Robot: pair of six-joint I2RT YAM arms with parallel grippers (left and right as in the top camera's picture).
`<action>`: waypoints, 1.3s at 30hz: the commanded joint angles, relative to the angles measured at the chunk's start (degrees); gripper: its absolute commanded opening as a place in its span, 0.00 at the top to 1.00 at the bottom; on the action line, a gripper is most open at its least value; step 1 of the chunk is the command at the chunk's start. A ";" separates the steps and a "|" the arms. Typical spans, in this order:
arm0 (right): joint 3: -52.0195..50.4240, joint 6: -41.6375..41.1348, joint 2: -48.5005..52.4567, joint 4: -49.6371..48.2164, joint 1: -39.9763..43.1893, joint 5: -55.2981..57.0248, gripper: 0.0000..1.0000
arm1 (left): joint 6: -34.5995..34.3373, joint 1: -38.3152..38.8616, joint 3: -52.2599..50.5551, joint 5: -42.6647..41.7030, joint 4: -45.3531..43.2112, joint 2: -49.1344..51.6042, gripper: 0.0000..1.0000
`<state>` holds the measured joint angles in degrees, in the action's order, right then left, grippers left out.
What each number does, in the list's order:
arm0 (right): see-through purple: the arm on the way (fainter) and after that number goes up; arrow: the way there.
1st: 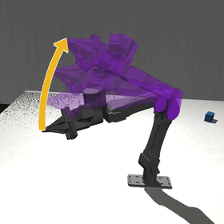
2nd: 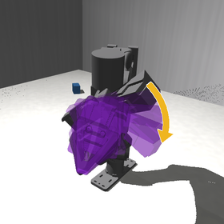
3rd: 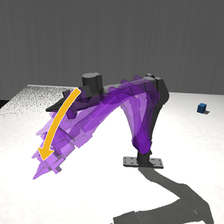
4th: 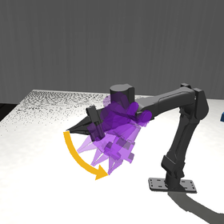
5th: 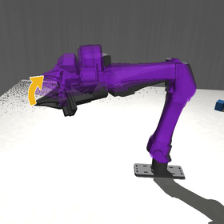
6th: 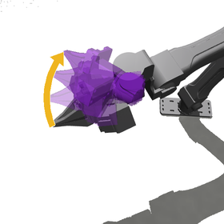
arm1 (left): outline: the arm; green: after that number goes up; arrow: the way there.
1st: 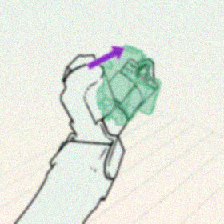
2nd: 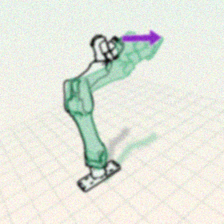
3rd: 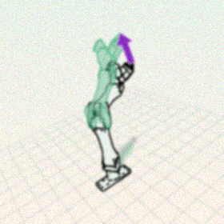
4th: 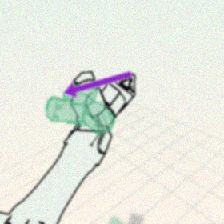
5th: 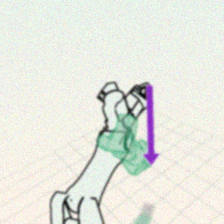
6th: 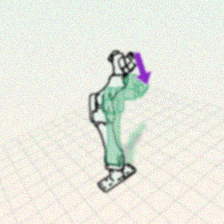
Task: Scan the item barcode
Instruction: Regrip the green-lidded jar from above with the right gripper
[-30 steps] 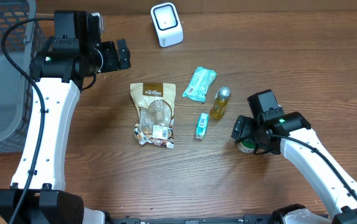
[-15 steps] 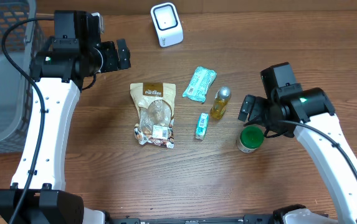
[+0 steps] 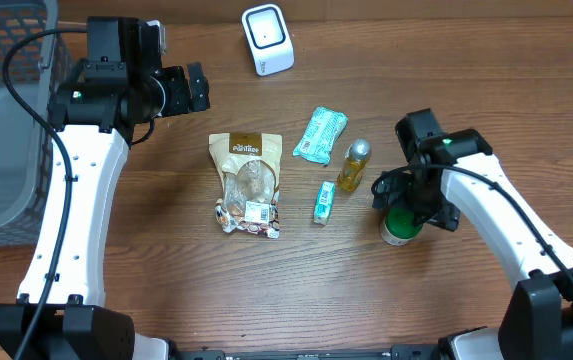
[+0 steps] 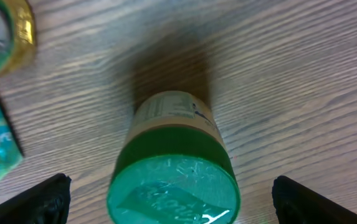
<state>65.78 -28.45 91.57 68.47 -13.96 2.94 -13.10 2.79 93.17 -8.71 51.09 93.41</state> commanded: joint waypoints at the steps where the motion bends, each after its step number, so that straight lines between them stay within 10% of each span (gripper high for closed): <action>1: -2.49 0.15 0.17 -1.03 0.20 -0.50 0.00 | 1.36 0.24 0.70 0.33 -0.09 0.02 0.00; 39: -11.08 -0.02 0.17 -11.98 0.20 -2.99 0.04 | 1.33 0.24 0.72 0.33 -0.09 0.02 0.01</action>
<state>54.94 -28.49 91.57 56.58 -13.96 0.19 -13.08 2.79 93.17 -8.71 51.09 93.41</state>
